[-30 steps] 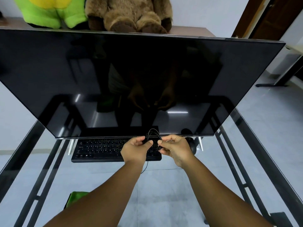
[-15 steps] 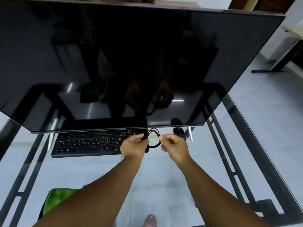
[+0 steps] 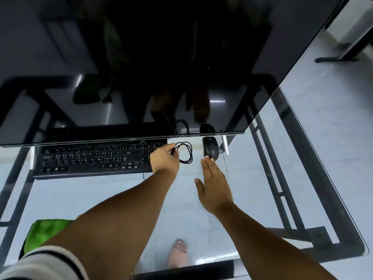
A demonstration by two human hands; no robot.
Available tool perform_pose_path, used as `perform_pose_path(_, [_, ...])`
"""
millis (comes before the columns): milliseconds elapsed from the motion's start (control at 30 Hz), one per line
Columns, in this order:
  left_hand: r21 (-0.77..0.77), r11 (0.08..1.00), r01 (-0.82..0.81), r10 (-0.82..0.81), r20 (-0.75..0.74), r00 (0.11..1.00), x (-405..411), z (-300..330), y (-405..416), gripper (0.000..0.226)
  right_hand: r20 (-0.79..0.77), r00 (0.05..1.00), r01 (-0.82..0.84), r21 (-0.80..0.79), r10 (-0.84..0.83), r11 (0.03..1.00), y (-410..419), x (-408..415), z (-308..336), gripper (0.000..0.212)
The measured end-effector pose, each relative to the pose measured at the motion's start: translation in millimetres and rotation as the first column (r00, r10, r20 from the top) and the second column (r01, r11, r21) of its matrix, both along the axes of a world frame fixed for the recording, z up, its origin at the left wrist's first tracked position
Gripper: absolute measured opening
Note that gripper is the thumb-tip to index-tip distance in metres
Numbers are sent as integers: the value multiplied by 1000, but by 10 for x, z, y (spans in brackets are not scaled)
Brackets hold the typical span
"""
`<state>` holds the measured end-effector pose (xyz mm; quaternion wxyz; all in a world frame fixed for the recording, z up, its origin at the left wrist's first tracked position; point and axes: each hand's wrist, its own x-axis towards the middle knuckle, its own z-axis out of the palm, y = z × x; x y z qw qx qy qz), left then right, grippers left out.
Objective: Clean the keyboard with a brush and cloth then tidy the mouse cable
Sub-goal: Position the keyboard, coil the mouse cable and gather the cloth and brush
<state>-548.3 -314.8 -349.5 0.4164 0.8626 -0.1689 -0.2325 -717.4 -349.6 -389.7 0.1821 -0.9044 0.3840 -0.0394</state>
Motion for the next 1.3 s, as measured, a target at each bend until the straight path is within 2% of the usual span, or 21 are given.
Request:
perform_pose_path(233, [42, 999, 21, -23, 34, 999, -25, -117, -137, 34, -80, 995, -69, -17, 67, 997, 29, -21, -108, 67])
perform_pose_path(367, [63, 997, 53, -58, 80, 995, -19, -172, -159, 36, -83, 995, -61, -15, 59, 998, 25, -26, -124, 61])
perform_pose_path(600, [120, 980, 160, -183, 219, 958, -96, -155, -150, 30, -71, 996, -51, -2, 50, 999, 27, -24, -132, 60])
perform_pose_path(900, [184, 963, 197, -235, 212, 949, -90, -106, -85, 34, -61, 997, -44, 12, 44, 999, 28, -15, -108, 60])
perform_pose_path(1033, [147, 974, 173, -200, 188, 962, -85, -81, -50, 37, -59, 998, -38, 18, 39, 999, 30, -9, -89, 59])
perform_pose_path(1300, [46, 979, 200, -205, 237, 950, 61, 3, 297, 37, -59, 998, -10, 23, 12, 1000, 101, 51, -25, 59])
